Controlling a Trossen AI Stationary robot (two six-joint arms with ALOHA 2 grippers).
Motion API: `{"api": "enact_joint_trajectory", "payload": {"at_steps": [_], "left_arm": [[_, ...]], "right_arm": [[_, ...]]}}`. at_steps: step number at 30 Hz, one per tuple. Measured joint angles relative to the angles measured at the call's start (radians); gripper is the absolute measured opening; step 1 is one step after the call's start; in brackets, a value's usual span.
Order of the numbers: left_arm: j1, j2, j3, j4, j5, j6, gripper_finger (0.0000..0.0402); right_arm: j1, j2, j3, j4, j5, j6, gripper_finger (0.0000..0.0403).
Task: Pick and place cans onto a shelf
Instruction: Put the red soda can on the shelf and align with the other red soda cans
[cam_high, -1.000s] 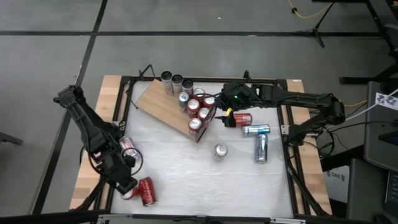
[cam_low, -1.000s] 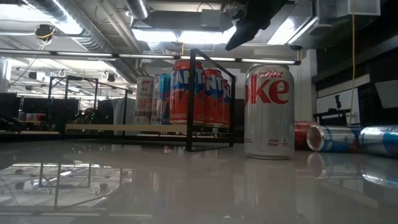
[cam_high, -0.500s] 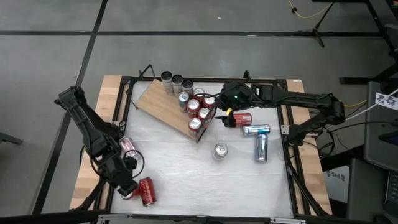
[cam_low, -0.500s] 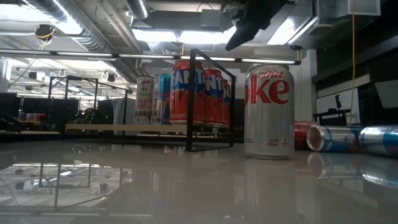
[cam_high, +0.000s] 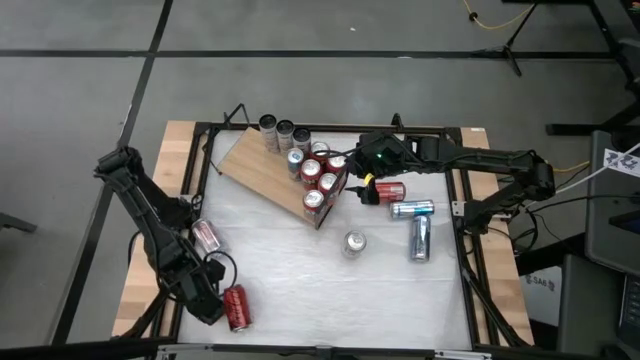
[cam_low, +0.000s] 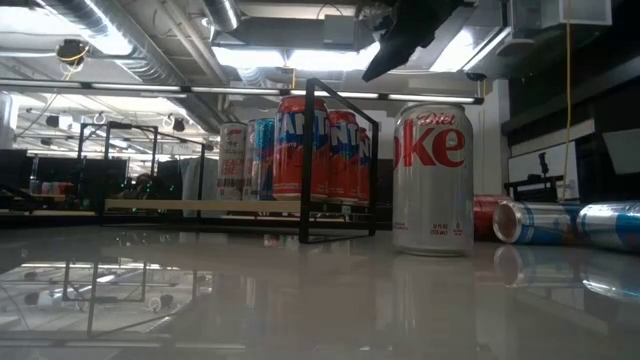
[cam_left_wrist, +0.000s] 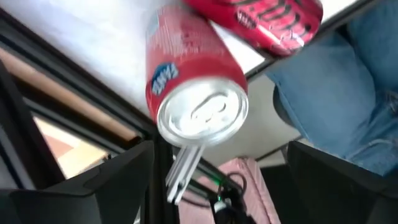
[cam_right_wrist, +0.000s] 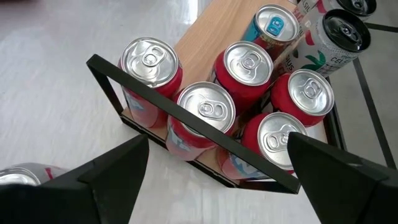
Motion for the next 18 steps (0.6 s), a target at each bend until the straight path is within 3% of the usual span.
{"api": "enact_joint_trajectory", "payload": {"at_steps": [13,18], "left_arm": [[-0.004,0.05,0.0,-0.038,-0.022,0.061,0.0361],[-0.004,0.052,0.0,-0.037,-0.074,0.062,0.0361]], "right_arm": [[0.0,0.0,0.0,0.0,0.0,0.0,0.0372],[0.0,0.0,0.0,0.0,0.0,0.0,0.0372]]}}
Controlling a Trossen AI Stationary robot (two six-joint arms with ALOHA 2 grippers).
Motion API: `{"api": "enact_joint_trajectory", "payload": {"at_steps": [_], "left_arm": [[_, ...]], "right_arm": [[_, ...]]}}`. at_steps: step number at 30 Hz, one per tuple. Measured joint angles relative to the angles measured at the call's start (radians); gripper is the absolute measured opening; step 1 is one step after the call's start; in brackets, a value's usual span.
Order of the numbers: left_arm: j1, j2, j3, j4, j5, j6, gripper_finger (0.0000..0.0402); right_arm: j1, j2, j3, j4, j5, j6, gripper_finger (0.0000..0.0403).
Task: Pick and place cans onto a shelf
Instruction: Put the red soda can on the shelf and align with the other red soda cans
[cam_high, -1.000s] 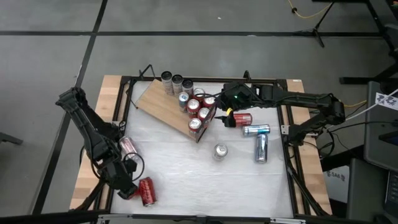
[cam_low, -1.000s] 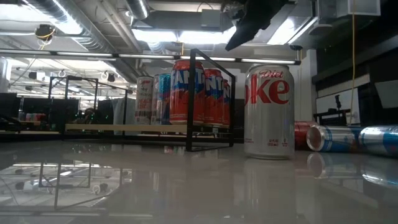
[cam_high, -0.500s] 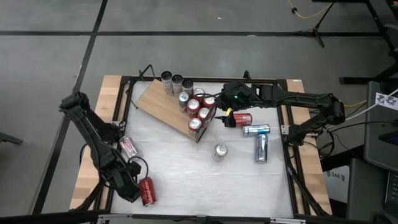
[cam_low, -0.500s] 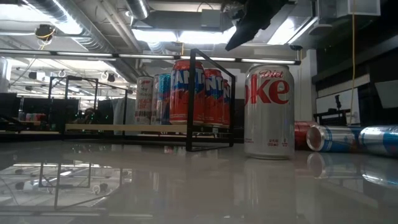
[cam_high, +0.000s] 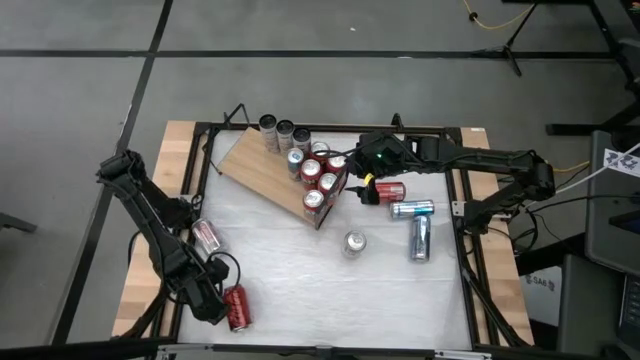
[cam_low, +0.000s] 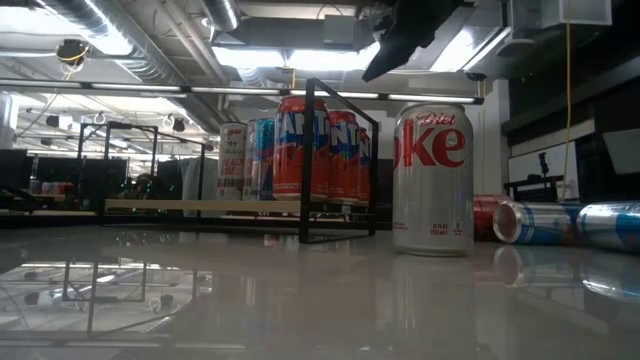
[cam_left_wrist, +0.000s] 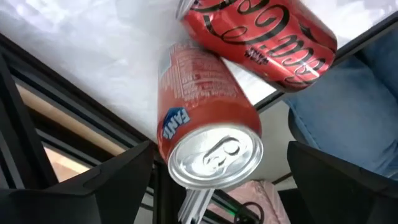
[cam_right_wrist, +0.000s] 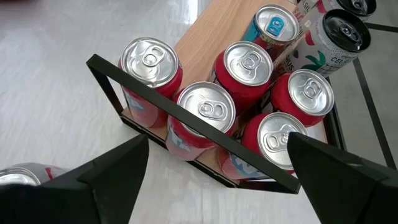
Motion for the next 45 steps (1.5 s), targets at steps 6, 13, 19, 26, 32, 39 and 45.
{"api": "enact_joint_trajectory", "payload": {"at_steps": [6,13,19,26,32,39,45], "left_arm": [[-0.014,0.03,0.0,0.0,0.015,0.016,0.0361],[-0.037,0.071,0.0,0.0,0.015,0.016,0.0361],[-0.04,0.074,0.0,0.001,-0.059,0.016,0.0361],[-0.04,0.074,0.0,0.001,-0.079,0.016,0.0361],[-0.041,0.074,0.0,0.001,-0.047,0.016,0.0361],[-0.07,0.074,0.0,0.002,-0.053,0.016,0.0361],[-0.094,0.074,0.0,0.012,-0.092,0.017,0.0361]], "right_arm": [[0.0,0.0,0.0,0.0,0.0,0.0,0.0372],[0.0,0.0,0.0,0.0,0.0,0.0,0.0372],[0.0,0.0,0.0,0.0,0.0,0.0,0.0372],[0.0,0.0,0.0,0.0,0.0,0.0,0.0372],[0.0,0.0,0.0,0.0,0.0,0.0,0.0372],[0.0,0.0,0.0,0.0,0.0,0.0,0.0372],[0.0,0.0,0.0,0.0,0.0,0.0,0.0372]]}}
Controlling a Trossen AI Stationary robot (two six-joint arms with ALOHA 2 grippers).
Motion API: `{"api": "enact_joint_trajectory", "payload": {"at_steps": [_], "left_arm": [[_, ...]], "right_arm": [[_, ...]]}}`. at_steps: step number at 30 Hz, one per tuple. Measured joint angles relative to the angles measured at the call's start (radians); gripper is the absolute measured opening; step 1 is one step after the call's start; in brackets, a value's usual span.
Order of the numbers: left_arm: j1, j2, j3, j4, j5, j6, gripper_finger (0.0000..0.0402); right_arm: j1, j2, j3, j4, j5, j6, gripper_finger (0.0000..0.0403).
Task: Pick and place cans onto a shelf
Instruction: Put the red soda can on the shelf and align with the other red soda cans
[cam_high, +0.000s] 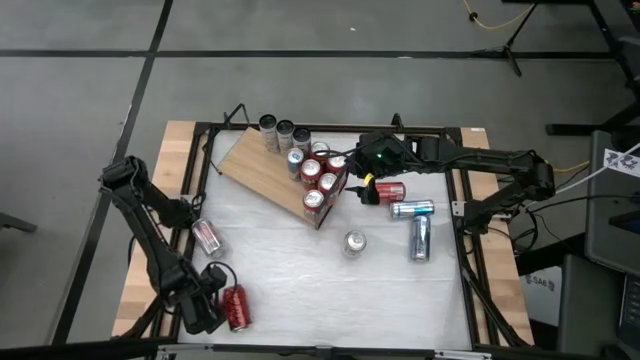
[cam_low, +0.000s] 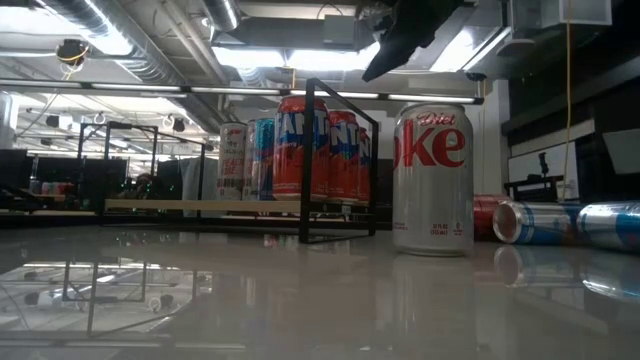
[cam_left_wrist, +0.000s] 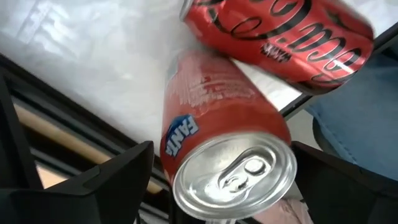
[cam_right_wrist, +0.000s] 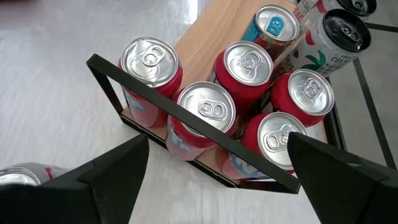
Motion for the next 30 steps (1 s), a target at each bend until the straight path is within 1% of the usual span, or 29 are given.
{"api": "enact_joint_trajectory", "payload": {"at_steps": [3,7,11,15,19,22,30], "left_arm": [[-0.009,0.0,0.0,0.0,-0.038,0.001,0.0361],[-0.011,0.005,0.0,0.001,-0.049,0.001,0.0361],[-0.011,0.037,0.0,0.017,-0.043,0.001,0.0361],[-0.011,0.072,0.0,0.02,-0.007,0.0,0.0361],[-0.011,0.08,0.0,0.019,-0.006,0.0,0.0358],[-0.011,0.079,0.0,0.019,-0.009,-0.002,0.0345],[-0.007,0.079,0.0,0.019,0.012,-0.009,0.0286]], "right_arm": [[0.0,0.0,0.0,0.0,0.0,0.0,0.0372],[0.0,0.0,0.0,0.0,0.0,0.0,0.0372],[0.0,0.0,0.0,0.0,0.0,0.0,0.0372],[0.0,0.0,0.0,0.0,0.0,0.0,0.0372],[0.0,0.0,0.0,0.0,0.0,0.0,0.0372],[0.0,0.0,0.0,0.0,0.0,0.0,0.0372],[0.0,0.0,0.0,0.0,0.0,0.0,0.0372]]}}
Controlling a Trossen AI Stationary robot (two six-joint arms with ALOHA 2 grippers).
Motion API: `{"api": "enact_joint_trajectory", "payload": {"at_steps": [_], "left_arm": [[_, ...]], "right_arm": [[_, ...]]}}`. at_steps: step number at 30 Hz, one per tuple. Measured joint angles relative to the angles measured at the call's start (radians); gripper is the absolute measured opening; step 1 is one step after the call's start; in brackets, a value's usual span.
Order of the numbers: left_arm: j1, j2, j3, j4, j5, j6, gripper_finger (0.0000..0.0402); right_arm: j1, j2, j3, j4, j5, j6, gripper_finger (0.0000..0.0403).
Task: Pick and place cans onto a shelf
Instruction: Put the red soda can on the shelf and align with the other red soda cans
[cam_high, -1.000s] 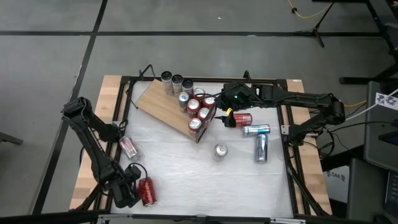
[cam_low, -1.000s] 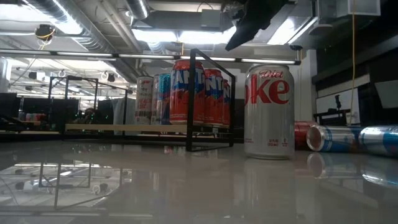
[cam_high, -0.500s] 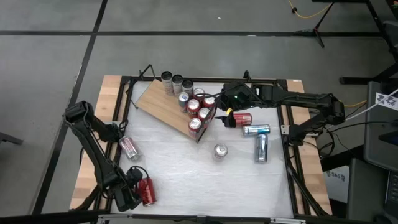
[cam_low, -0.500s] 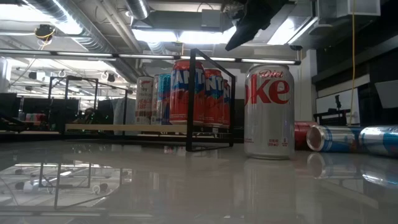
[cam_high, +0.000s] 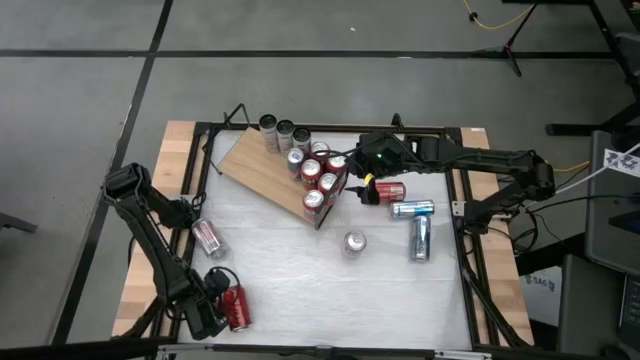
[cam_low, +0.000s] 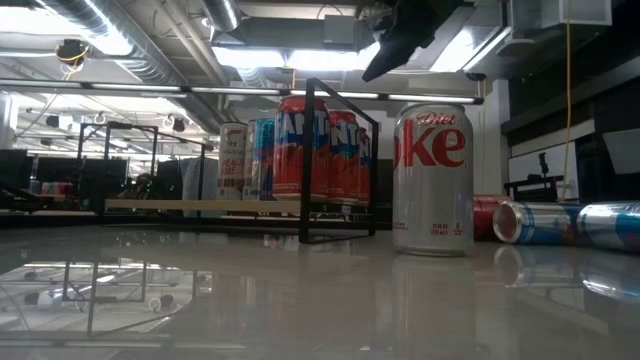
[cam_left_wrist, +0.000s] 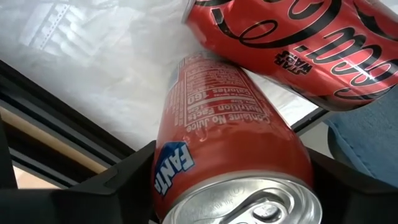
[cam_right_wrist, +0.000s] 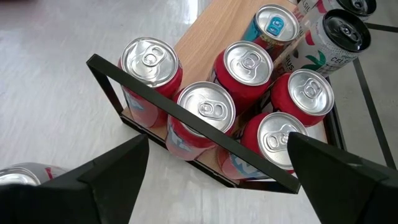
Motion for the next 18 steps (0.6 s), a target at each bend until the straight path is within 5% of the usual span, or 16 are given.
{"api": "enact_joint_trajectory", "payload": {"at_steps": [18], "left_arm": [[0.033,-0.084,0.0,-0.046,0.044,-0.036,0.0284]], "right_arm": [[0.0,0.0,0.0,0.0,0.0,0.0,0.0372]]}}
